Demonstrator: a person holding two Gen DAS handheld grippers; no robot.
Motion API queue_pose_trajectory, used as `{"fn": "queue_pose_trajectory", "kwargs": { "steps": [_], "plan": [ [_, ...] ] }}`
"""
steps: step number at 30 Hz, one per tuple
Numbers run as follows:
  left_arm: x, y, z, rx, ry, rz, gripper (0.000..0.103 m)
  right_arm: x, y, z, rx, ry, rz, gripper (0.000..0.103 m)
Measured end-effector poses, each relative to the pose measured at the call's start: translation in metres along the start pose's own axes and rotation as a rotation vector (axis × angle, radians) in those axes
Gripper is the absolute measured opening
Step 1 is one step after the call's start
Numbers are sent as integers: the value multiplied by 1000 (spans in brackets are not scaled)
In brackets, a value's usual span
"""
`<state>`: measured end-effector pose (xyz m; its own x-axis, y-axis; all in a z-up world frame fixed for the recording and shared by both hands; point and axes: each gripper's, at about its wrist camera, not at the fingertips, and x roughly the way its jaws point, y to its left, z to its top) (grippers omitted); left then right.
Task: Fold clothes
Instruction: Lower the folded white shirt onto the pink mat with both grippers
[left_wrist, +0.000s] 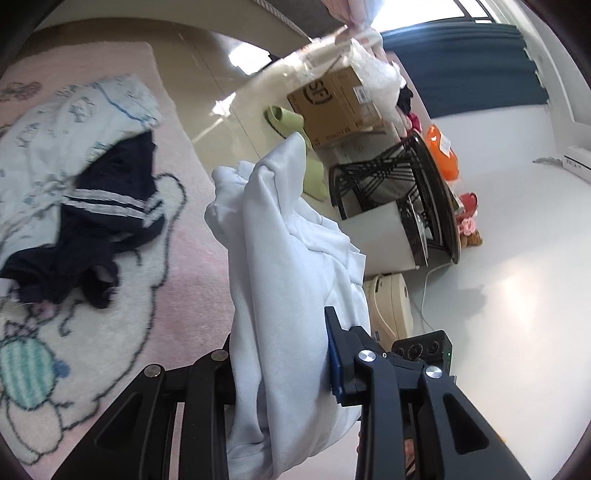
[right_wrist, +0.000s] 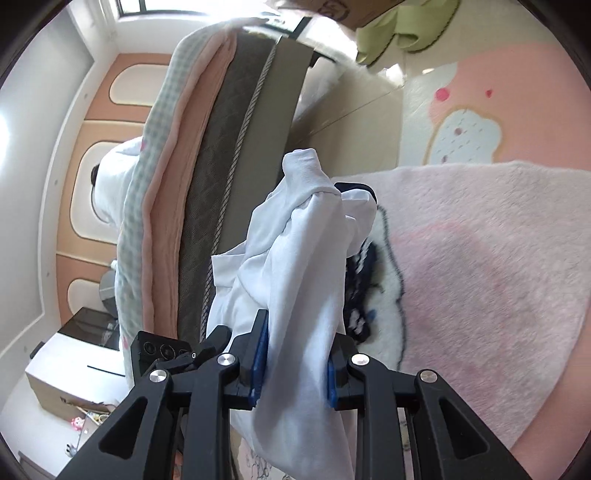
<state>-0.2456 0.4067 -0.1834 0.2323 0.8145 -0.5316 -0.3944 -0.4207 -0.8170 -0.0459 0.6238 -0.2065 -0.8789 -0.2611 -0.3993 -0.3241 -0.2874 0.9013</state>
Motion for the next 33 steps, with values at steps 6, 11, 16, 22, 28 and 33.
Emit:
{"fn": "queue_pose_trajectory", "kwargs": {
  "steps": [6, 11, 16, 22, 28, 33],
  "plan": [
    [65, -15, 7, 38, 92, -25, 27, -35, -35, 24, 34, -79, -55, 24],
    [112, -17, 8, 38, 163, -40, 27, -57, -70, 35, 105, -129, -93, 24],
    [153, -19, 9, 55, 226, -42, 27, -71, -96, 39, 185, -176, -143, 24],
    [195, -20, 8, 88, 309, -33, 27, -82, -119, 40, 248, -214, -229, 24],
    [226, -24, 4, 159, 380, 15, 27, -82, -126, 42, 244, -213, -374, 24],
    [245, -17, -4, 169, 418, 35, 27, -85, -141, 41, 289, -211, -445, 24]
  ]
}}
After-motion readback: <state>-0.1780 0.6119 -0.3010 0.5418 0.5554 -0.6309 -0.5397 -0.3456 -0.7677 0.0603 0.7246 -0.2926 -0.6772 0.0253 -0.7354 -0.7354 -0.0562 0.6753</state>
